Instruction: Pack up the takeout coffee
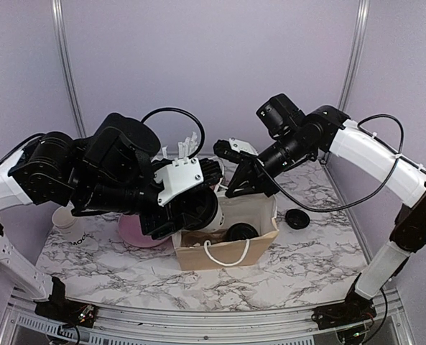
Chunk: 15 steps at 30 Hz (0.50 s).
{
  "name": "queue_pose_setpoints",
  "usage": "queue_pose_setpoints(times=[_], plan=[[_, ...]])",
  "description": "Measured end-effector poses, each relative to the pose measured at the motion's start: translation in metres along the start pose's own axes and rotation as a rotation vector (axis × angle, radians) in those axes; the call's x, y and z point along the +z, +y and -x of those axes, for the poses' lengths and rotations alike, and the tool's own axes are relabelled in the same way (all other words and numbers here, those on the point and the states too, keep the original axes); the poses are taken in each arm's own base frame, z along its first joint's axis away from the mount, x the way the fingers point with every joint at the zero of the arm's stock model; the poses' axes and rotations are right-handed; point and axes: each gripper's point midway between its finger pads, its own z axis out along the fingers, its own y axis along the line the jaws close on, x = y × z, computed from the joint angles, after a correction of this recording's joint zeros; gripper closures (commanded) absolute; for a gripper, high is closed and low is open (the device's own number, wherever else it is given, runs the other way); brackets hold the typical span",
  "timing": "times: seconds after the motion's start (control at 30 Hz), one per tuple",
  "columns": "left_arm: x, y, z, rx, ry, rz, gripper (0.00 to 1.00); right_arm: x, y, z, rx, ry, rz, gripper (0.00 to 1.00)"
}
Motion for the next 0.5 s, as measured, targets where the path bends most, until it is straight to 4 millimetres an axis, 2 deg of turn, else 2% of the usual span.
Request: queue_pose_setpoints(times=[0.1,0.17,0.27,0.33,0.4,0.5], plan=[[0.013,-0.003,-0.004,0.026,0.036,0.008,0.39,0.000,0.003,0.001,0.002,-0.005,0.013,0.91],[0.020,-0.006,-0.007,0.046,0.055,0.010,0.39,0.000,0.004,0.001,0.004,-0.007,0.020,0.82],[0.032,-0.013,-0.010,0.070,0.084,0.007,0.39,0.000,0.008,0.000,0.008,-0.003,0.035,0.59],[0.039,-0.017,-0.014,0.086,0.106,0.001,0.39,-0.007,0.007,0.000,-0.004,-0.002,0.033,0.49],[0.045,-0.021,-0.018,0.105,0.131,-0.003,0.39,-0.021,0.003,0.006,-0.022,-0.027,0.024,0.47],[0.051,-0.026,-0.024,0.123,0.160,-0.010,0.39,-0.054,-0.017,0.016,-0.039,-0.100,-0.037,0.49]])
